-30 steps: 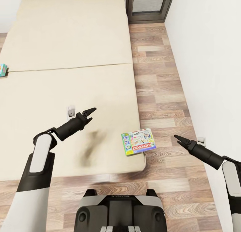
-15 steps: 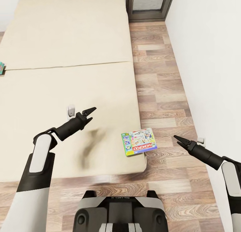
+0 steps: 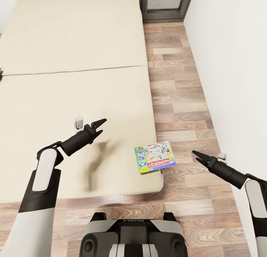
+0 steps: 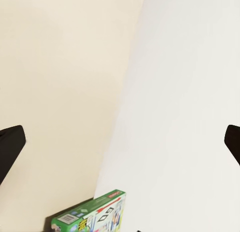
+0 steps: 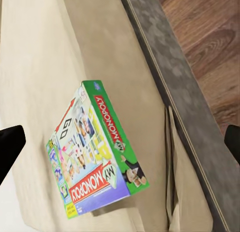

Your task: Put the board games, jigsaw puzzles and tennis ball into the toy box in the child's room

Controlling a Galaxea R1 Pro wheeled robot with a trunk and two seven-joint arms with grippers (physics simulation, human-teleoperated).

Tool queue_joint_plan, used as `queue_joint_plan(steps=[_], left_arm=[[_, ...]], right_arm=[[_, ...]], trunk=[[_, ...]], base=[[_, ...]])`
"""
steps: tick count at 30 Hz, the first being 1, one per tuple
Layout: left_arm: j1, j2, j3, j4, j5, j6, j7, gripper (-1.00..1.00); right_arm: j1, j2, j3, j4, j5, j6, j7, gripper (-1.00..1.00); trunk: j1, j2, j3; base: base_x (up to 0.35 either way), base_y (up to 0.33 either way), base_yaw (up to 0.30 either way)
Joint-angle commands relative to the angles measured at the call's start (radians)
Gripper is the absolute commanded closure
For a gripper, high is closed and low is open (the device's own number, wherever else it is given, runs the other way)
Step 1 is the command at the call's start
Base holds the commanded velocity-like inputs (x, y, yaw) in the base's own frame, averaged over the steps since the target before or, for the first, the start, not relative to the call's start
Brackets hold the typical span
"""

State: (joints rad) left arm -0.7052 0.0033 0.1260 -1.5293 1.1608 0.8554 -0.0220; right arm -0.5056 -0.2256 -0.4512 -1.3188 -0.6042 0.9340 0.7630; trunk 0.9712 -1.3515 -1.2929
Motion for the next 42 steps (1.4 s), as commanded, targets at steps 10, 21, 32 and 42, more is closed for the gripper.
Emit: queue_joint_plan(steps=[10,21,32,42], left_arm=[[0.0,0.0,0.001,0.0,0.0,0.005,-0.002,-1.0],[-0.001,0.0,0.001,0.0,0.0,0.005,-0.001,-1.0],[-0.017,-0.002,0.001,0.0,0.001,0.005,0.0,-1.0],[-0.076,-0.005,0.001,0.0,0.002,0.005,0.0,-1.0]], right_arm=[[-0.001,0.0,-0.001,0.007,0.001,0.005,0.004,-1.0],[-0.001,0.0,0.0,0.01,0.001,0.005,0.004,-1.0],[-0.001,0.0,0.0,0.01,0.001,0.005,0.004,-1.0],[-0.001,0.0,0.0,0.01,0.001,0.005,0.004,-1.0]], trunk=[[0.038,-0.071,-0.032],[0.081,-0.148,-0.066],[0.084,-0.155,-0.069],[0.084,-0.155,-0.069]], base=[[0.0,0.0,0.0],[0.0,0.0,0.0],[0.0,0.0,0.0],[0.0,0.0,0.0]])
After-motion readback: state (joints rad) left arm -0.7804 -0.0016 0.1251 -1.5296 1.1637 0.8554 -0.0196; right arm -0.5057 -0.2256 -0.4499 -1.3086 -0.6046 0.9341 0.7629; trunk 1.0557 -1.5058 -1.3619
